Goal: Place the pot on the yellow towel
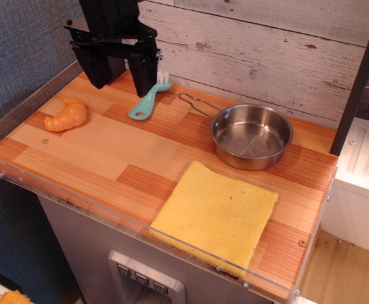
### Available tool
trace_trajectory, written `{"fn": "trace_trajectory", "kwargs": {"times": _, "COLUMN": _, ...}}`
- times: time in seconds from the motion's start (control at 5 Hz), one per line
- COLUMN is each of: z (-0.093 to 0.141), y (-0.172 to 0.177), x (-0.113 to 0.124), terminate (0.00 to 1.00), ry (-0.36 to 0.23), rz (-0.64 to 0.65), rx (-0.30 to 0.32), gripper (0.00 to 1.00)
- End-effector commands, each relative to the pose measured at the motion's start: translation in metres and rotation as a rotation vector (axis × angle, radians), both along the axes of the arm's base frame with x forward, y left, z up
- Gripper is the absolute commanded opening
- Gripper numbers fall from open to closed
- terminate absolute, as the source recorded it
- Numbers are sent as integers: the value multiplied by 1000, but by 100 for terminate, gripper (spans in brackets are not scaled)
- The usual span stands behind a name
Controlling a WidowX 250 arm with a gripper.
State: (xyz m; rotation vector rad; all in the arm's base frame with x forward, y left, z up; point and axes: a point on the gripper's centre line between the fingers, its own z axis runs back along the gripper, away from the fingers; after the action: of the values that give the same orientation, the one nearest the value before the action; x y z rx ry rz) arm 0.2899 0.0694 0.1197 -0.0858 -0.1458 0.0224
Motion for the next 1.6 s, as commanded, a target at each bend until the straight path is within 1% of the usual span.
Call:
{"fn": "trace_trajectory", "kwargs": {"times": 0.0, "z": 0, "y": 0, "x": 0, "terminate": 0, "ry": 0, "rz": 0, "rx": 0, "gripper": 100}}
{"fn": "trace_trajectory", "kwargs": {"times": 0.2, "z": -1, "y": -34, "x": 7, "terminate": 0, "ry": -24, "rz": -69, "rx": 13, "gripper": 100}}
{"fn": "trace_trajectory", "kwargs": {"times": 0.4, "z": -2, "y": -85, "x": 15, "terminate": 0, "ry": -60, "rz": -183, "rx": 39, "gripper": 100}}
{"fn": "trace_trajectory", "kwargs": {"times": 0.6, "z": -9, "y": -130, "x": 25, "terminate": 0, "ry": -84, "rz": -264, "rx": 70, "gripper": 100}}
{"fn": "trace_trajectory", "kwargs": {"times": 0.8, "z": -23, "y": -146, "x": 41, "terminate": 0, "ry": -95, "rz": -267, "rx": 91, "gripper": 100}}
{"fn": "trace_trajectory", "kwargs": {"times": 1.0, "z": -41, "y": -153, "x": 63, "terminate": 0, "ry": -94, "rz": -270, "rx": 102, "gripper": 100}}
{"fn": "trace_trajectory", "kwargs": {"times": 1.2, "z": -55, "y": -158, "x": 78, "terminate": 0, "ry": -112, "rz": -240, "rx": 120, "gripper": 100}}
{"fn": "trace_trajectory", "kwargs": {"times": 1.4, "z": -68, "y": -163, "x": 85, "terminate": 0, "ry": -95, "rz": -204, "rx": 87, "gripper": 100}}
